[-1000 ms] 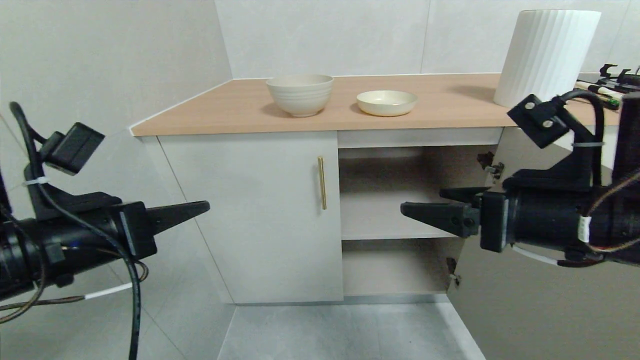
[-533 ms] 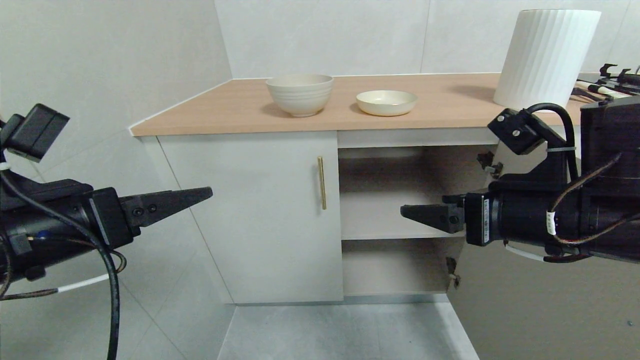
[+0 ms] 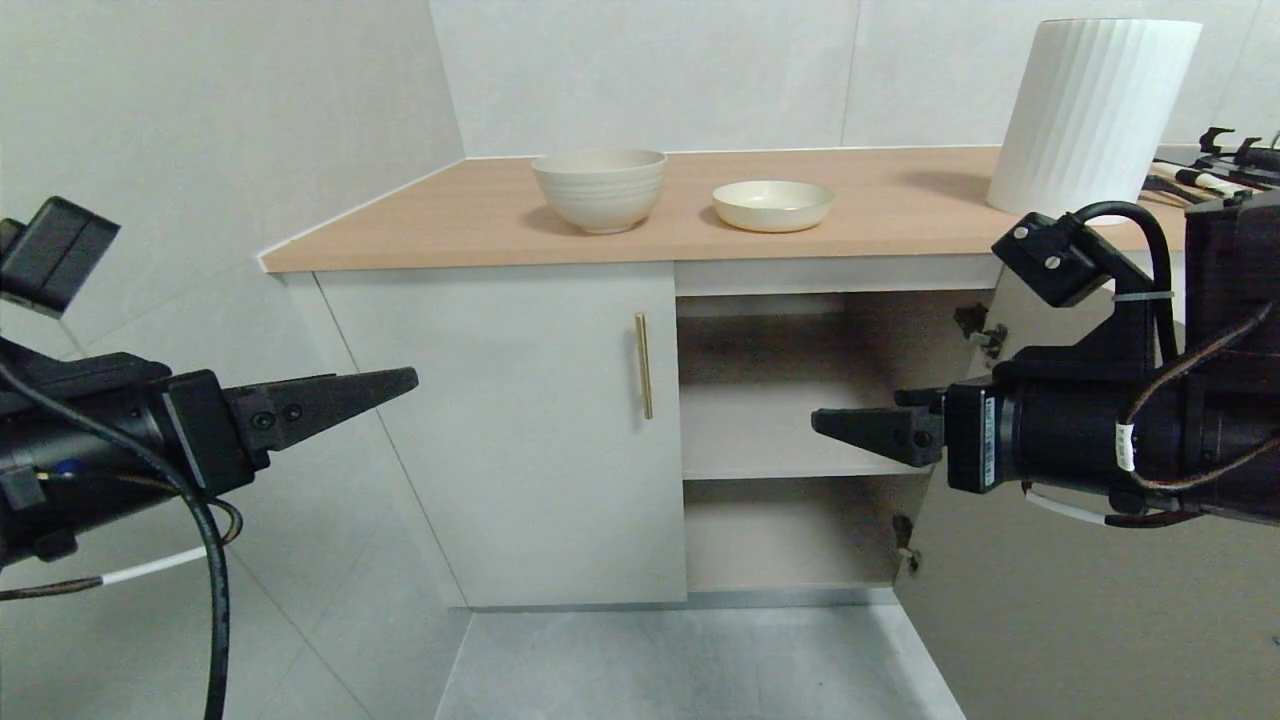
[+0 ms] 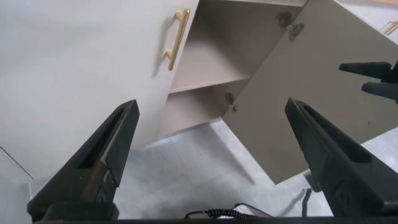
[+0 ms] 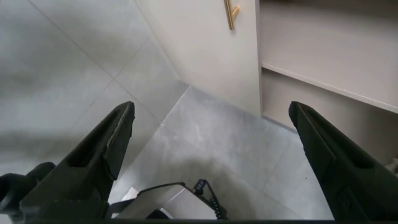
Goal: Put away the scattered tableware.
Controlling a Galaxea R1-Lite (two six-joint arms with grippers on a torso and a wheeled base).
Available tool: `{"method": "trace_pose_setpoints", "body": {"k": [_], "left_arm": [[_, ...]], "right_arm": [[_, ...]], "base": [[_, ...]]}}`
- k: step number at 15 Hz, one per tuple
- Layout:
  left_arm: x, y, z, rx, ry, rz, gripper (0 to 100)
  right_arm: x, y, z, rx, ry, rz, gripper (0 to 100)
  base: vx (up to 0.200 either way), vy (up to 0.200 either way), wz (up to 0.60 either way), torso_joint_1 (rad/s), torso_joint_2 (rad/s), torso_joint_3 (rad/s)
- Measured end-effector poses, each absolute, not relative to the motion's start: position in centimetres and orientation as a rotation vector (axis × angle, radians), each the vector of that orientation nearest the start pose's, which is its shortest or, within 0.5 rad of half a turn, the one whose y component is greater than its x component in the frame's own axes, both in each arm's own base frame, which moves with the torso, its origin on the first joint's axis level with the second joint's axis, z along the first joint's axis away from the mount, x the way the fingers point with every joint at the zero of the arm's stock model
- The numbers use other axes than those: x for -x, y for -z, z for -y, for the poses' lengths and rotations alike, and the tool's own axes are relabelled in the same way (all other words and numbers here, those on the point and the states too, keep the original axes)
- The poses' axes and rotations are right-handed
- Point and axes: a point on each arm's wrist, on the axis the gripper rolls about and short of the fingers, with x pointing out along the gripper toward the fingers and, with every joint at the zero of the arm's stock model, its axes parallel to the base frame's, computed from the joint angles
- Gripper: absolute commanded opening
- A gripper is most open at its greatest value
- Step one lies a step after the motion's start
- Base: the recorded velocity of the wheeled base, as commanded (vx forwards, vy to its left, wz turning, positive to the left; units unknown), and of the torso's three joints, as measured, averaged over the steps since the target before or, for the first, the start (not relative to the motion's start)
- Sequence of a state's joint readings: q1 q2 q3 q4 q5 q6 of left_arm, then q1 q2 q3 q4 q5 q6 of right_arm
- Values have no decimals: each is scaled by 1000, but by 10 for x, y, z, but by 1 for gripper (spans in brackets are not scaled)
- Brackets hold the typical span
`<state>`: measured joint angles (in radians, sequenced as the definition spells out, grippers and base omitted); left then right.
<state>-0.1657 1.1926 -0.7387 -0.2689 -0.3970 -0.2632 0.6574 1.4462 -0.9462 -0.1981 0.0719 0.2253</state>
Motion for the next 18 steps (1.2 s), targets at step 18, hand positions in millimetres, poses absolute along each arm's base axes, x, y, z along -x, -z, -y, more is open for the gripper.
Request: {"method": "trace_pose_setpoints", "body": {"k": [18], "left_arm": [[-174, -251, 38, 277, 538, -261, 100]], "right_arm": [[-188, -241, -149, -120, -721, -391, 100]], "base": [[133, 0, 0, 3, 2, 1]]}}
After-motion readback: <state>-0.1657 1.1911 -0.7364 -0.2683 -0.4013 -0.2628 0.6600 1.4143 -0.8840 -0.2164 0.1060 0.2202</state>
